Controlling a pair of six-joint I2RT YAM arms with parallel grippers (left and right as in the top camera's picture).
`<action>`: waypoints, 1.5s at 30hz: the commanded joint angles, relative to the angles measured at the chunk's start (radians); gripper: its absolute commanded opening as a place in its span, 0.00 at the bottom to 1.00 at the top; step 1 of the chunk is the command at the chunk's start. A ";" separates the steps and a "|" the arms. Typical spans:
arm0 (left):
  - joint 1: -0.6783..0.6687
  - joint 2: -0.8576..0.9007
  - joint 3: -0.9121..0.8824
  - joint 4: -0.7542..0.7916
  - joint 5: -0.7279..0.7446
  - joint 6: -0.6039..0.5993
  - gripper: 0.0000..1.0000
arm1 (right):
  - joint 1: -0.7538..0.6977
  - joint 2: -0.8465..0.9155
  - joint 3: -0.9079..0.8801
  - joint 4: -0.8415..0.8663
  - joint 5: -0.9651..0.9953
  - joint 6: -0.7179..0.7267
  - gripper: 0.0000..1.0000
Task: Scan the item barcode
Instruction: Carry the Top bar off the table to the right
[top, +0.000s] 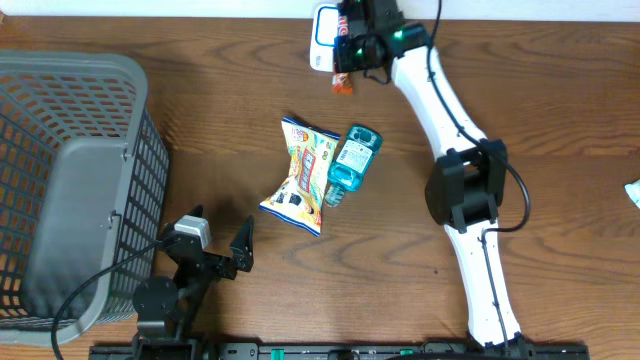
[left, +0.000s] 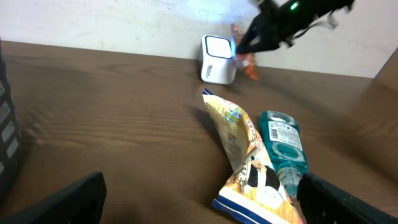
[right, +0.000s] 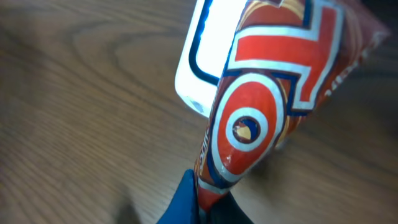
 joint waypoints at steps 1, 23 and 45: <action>0.003 -0.003 -0.019 -0.023 0.002 -0.005 0.98 | -0.070 -0.041 0.123 -0.133 0.028 -0.058 0.01; 0.003 -0.003 -0.019 -0.023 0.002 -0.005 0.98 | -0.763 -0.066 -0.278 -0.346 0.755 -0.009 0.01; 0.003 -0.003 -0.019 -0.023 0.002 -0.005 0.98 | -0.839 -0.374 -0.122 -0.509 0.031 0.268 0.99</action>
